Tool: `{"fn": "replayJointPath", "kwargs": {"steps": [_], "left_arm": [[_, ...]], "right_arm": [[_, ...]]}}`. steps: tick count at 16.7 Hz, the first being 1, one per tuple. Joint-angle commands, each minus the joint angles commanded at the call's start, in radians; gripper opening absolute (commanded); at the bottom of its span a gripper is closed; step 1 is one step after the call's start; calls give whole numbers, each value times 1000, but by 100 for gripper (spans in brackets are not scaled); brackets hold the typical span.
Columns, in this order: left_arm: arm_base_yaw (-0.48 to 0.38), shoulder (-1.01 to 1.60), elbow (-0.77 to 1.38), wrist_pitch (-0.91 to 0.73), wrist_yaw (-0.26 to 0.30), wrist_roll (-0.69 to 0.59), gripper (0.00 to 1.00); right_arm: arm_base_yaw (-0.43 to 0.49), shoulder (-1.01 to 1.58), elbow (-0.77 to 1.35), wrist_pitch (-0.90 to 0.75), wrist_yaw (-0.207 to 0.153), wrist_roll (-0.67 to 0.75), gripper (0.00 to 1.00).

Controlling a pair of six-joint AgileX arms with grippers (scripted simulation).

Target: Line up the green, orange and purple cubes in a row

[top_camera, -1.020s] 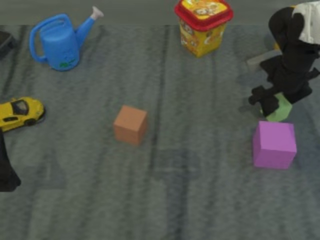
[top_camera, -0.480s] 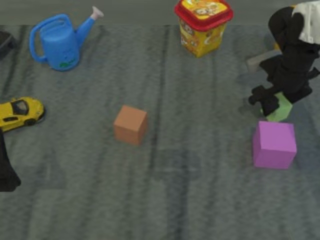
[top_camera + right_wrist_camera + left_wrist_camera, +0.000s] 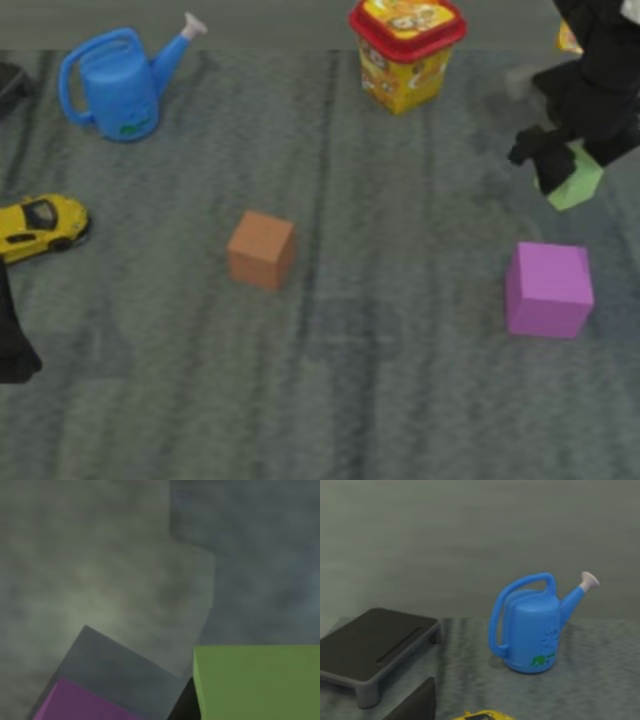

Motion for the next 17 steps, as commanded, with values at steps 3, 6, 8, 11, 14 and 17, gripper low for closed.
{"fn": "replayJointPath", "kwargs": {"steps": [3, 6, 8, 11, 14, 17], "left_arm": [[0, 0, 0, 0, 0, 0, 100], [0, 0, 0, 0, 0, 0, 100], [0, 0, 0, 0, 0, 0, 100], [0, 0, 0, 0, 0, 0, 100], [0, 0, 0, 0, 0, 0, 100], [0, 0, 0, 0, 0, 0, 100]], "right_arm": [[0, -3, 4, -4, 0, 0, 0], [4, -5, -6, 0, 0, 14, 0], [36, -29, -38, 10, 2, 68, 0], [114, -95, -131, 33, 6, 227, 0], [217, -184, -261, 63, 10, 465, 0], [323, -277, -395, 94, 14, 697, 0]]}}
